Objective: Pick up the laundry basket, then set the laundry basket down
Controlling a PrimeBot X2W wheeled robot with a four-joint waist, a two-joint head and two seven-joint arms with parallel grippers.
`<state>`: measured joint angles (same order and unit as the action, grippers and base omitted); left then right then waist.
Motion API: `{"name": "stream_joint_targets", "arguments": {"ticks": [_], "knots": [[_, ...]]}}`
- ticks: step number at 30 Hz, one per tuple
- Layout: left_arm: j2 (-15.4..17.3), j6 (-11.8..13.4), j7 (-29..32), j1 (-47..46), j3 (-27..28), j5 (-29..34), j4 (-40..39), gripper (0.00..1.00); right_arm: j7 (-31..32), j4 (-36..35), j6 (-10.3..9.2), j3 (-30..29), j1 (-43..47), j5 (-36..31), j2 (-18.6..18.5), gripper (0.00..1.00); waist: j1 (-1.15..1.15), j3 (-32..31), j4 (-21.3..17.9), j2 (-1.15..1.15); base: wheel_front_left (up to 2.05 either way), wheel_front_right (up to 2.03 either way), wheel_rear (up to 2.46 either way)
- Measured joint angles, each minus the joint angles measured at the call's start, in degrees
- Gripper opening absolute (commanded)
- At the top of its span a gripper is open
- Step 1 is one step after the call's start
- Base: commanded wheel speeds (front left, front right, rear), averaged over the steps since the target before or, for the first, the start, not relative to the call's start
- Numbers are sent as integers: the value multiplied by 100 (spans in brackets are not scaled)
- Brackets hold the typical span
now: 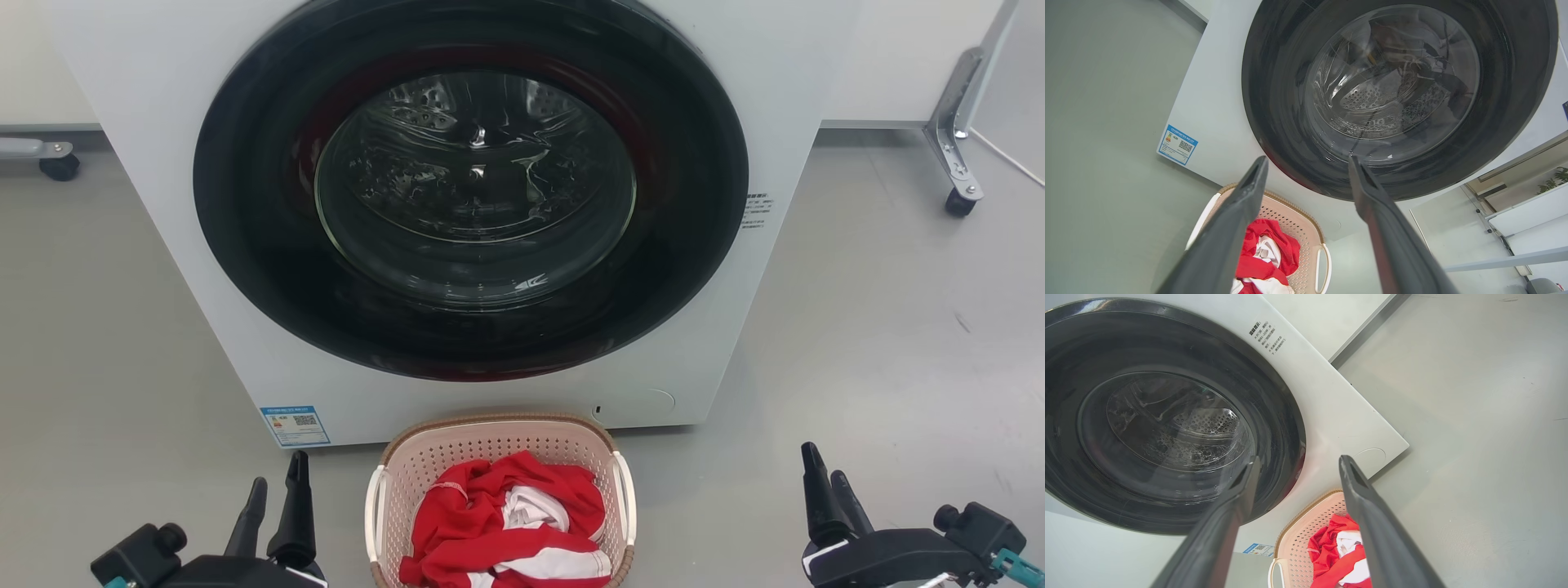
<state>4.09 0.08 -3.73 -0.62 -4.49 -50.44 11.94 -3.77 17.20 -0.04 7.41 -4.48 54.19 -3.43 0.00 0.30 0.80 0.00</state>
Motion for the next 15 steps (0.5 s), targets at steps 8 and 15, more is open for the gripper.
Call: {"name": "stream_joint_targets", "arguments": {"ticks": [8, 15], "knots": [[19, 97, -147, 122, -85, 600, -78, 100, -144, -9, -59, 129, 1, -514, -14, 100, 0, -14, 14, 0, 0, 0, 0], [20, 196, -292, 154, -162, 1279, -174, 100, -290, -36, -176, 282, 1, -1125, -18, 100, 0, -29, 26, 0, 0, 0, 0]]}}
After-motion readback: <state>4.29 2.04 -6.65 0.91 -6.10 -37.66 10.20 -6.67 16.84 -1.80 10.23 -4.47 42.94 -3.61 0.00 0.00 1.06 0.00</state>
